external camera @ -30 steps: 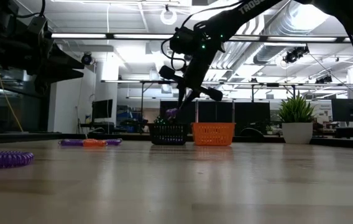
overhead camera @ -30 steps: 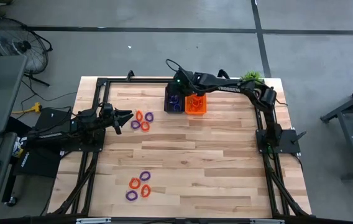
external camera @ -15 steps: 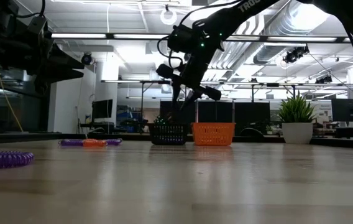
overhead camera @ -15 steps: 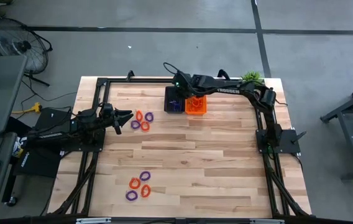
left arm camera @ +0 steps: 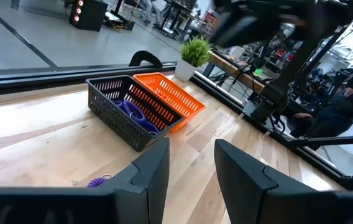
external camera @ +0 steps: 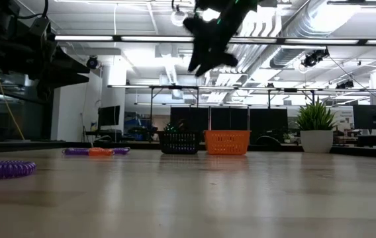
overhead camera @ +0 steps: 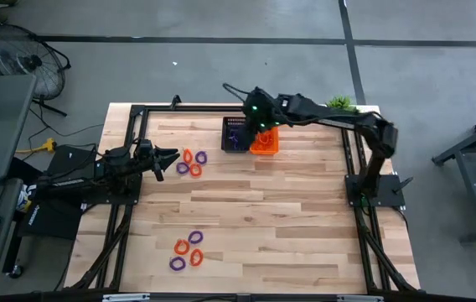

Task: Sort spring keychains
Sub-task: Put the orange spring keychain in the orange bin

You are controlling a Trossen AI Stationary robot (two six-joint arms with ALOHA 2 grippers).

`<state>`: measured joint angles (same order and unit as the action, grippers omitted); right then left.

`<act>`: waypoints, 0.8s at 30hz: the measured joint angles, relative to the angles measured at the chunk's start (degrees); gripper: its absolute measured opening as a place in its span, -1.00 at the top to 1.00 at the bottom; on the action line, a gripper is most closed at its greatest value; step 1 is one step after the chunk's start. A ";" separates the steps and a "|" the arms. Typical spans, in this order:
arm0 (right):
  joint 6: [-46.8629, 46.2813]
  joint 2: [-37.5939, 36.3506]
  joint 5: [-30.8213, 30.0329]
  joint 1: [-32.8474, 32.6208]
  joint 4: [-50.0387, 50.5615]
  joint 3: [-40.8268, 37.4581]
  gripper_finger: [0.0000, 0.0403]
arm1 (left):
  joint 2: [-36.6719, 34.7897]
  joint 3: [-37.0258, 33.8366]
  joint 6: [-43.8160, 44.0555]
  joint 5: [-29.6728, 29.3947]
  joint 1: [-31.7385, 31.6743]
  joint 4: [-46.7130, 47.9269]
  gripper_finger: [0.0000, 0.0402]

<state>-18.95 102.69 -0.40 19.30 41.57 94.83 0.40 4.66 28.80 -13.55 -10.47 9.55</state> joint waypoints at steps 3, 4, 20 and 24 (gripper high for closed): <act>6.02 -3.78 0.19 -2.28 5.79 0.00 0.34 | -0.01 -0.01 0.01 -0.01 0.00 -0.01 0.37; 7.19 -5.03 -0.67 -3.05 7.62 0.00 0.34 | 0.00 0.00 0.00 0.01 -0.01 -0.01 0.37; 2.74 -26.50 -11.20 -14.91 -6.88 -20.49 0.34 | -0.02 0.00 0.00 -0.01 0.01 -0.01 0.37; -4.08 -35.16 -10.14 -15.84 -22.70 -36.89 0.34 | -0.01 0.00 0.00 0.01 -0.01 0.00 0.37</act>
<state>-23.03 67.52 -10.54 3.46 18.87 57.94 0.39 4.67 28.80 -13.54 -10.48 9.55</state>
